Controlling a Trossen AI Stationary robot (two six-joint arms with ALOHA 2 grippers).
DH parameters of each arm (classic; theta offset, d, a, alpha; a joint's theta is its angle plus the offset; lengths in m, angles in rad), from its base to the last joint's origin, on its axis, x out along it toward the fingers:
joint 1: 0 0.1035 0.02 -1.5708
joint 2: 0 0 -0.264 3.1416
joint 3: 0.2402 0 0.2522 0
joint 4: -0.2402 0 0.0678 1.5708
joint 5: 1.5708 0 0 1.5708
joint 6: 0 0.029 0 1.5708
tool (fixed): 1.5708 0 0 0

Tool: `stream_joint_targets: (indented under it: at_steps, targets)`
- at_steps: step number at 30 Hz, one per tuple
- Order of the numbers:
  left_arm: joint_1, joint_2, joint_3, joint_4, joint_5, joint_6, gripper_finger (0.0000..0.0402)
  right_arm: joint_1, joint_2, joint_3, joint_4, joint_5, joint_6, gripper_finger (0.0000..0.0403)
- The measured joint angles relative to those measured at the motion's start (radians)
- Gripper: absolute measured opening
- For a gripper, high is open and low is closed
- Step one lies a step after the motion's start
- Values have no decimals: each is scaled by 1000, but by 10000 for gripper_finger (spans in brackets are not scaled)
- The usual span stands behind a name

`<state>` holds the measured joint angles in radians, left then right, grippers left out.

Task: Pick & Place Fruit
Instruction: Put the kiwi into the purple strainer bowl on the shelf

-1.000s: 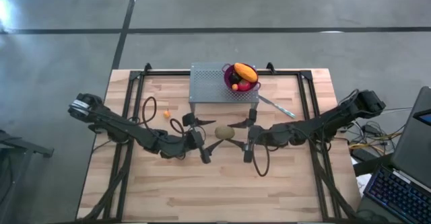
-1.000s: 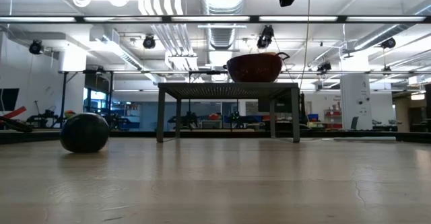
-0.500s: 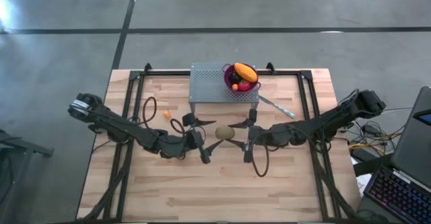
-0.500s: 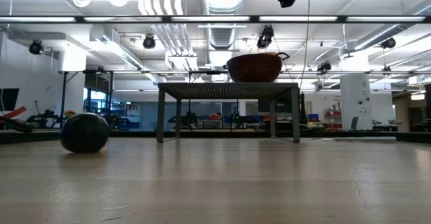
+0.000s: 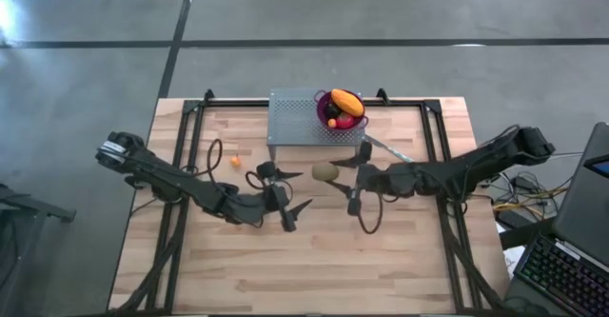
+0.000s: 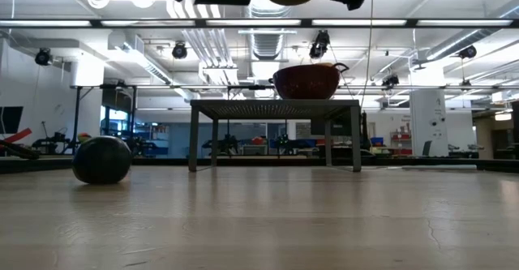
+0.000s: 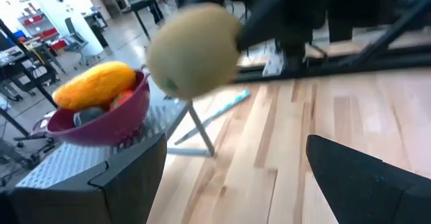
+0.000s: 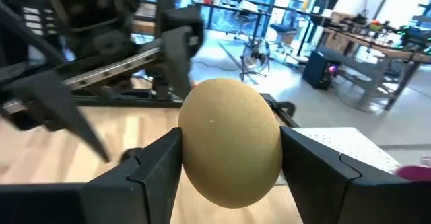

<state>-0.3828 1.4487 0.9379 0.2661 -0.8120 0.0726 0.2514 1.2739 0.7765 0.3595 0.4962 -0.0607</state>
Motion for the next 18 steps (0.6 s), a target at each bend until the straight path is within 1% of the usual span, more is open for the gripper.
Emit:
stream_joint_targets:
  at_steps: [5,10,12,15,18]
  targets:
    - [0,0,-1,-66,1,-56,360,-58,-42,0,-41,0,-22,229]
    - [0,0,-1,-80,2,-81,360,-163,-76,1,-97,-5,-25,222]
    - [1,0,-1,-80,2,-82,360,-212,-79,1,-99,-38,-21,221]
    - [2,1,-1,-80,2,-82,360,-295,-78,1,-99,-129,6,224]
    - [2,1,-1,-80,2,-82,360,-367,-68,1,-99,-156,32,228]
